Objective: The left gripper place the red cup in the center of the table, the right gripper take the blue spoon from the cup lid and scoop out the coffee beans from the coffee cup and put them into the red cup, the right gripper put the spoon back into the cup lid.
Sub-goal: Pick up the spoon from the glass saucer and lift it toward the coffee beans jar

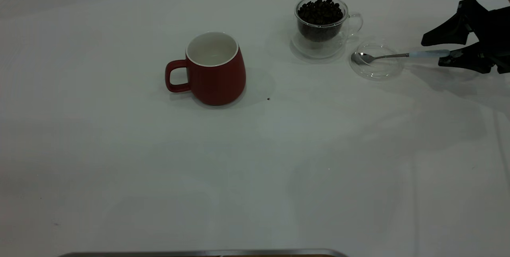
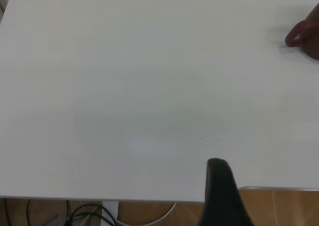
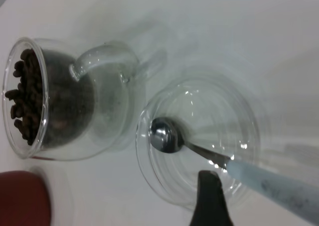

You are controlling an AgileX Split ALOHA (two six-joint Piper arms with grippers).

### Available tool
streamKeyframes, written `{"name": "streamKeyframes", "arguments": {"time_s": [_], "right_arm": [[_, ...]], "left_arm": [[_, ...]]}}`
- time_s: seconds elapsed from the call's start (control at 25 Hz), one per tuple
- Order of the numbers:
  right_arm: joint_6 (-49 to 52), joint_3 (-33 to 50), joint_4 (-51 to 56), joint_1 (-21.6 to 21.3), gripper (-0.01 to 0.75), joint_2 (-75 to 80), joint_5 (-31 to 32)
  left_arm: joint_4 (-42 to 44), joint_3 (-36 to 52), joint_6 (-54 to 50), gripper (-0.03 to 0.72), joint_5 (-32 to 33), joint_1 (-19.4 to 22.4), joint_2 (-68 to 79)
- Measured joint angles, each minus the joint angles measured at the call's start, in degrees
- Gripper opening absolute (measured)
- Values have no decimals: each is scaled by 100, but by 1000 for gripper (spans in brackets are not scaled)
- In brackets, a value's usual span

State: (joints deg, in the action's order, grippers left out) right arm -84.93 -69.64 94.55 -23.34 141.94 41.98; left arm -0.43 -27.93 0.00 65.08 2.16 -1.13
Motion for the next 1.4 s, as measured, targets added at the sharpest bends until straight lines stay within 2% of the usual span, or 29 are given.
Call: {"name": "streamKeyframes", "arguments": {"time_s": [0.16, 0.28, 0.96, 1.4], "right_arm": [[0, -92, 26, 0, 582, 131, 121], [0, -98, 31, 0, 546, 142, 169], [0, -103, -50, 0, 243, 142, 175], [0, -109, -91, 0, 183, 142, 459]], "left_arm": [[0, 0, 0, 537, 0, 0, 0], [0, 0, 0, 537, 0, 0, 0], [0, 0, 0, 537, 0, 0, 0], [0, 0, 0, 537, 0, 0, 0]]}}
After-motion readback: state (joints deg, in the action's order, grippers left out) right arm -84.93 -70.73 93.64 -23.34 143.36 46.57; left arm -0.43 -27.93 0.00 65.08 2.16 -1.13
